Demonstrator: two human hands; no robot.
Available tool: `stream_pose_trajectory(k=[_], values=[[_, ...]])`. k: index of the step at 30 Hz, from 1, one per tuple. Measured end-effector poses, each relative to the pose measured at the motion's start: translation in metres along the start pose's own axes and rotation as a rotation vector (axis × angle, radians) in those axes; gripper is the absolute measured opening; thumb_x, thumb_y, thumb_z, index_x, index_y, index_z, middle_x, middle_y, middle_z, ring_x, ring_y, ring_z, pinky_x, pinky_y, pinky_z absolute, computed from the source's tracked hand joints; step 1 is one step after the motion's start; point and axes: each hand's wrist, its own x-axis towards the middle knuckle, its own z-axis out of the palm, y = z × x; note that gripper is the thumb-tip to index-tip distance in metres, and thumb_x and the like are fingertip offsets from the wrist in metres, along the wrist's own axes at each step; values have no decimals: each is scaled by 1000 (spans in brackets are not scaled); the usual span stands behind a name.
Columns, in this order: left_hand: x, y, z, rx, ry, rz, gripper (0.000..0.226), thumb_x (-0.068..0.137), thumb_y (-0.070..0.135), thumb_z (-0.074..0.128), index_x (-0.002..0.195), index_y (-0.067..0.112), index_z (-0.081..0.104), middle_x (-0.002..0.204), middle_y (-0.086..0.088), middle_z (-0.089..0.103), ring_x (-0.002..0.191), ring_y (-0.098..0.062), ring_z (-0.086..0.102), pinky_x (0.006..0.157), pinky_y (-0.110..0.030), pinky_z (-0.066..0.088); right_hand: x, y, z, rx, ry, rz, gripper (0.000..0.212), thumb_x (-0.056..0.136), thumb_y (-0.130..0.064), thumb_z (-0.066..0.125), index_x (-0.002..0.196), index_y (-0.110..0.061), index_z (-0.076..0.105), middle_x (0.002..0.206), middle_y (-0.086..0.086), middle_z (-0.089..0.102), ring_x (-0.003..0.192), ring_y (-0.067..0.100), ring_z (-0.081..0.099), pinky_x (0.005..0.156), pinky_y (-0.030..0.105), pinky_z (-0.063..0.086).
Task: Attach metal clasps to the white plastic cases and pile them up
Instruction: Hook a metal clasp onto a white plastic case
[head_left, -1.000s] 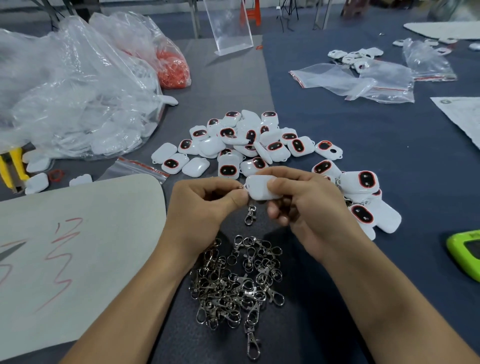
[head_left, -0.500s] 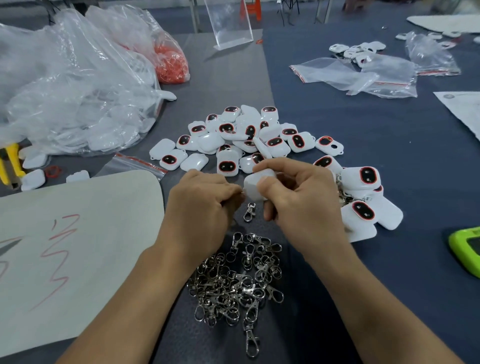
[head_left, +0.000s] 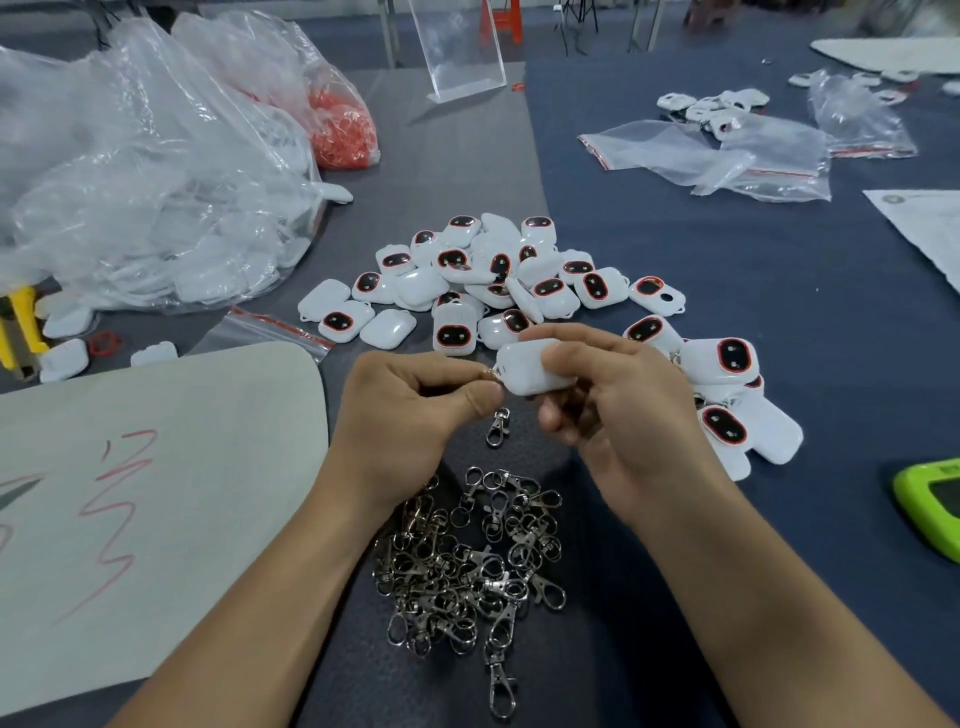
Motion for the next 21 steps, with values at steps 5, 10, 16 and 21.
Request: stream_pose_trajectory(k=[5,10,16,21], values=[[-6,1,-1,735,-97,330,8,85,23,73,85,23,81,65,11,62,62,-14,54,71,-31,43,-8,14,4,-722,62,-531,19,91,-11,68,88,-27,78,62,-1,66,47,3,49,48,14,39],[-8,1,1,702,57,312,8,78,29,76,84,24,80,64,19,57,70,2,51,78,-20,32,0,12,1,-535,98,-412,23,90,-7,65,87,-24,79,55,-3,63,46,9,50,47,24,42],[-7,1,4,653,154,288,9,70,27,81,76,32,77,55,21,42,63,0,45,82,-29,32,5,8,-1,-373,107,-205,24,86,-1,61,79,-17,78,62,11,66,39,13,46,41,23,38],[-5,-1,3,736,183,476,6,80,28,80,86,28,83,70,11,58,71,-18,49,78,-37,38,7,7,-3,-356,157,-122,24,86,0,62,77,-16,78,58,3,63,41,11,43,41,21,37]])
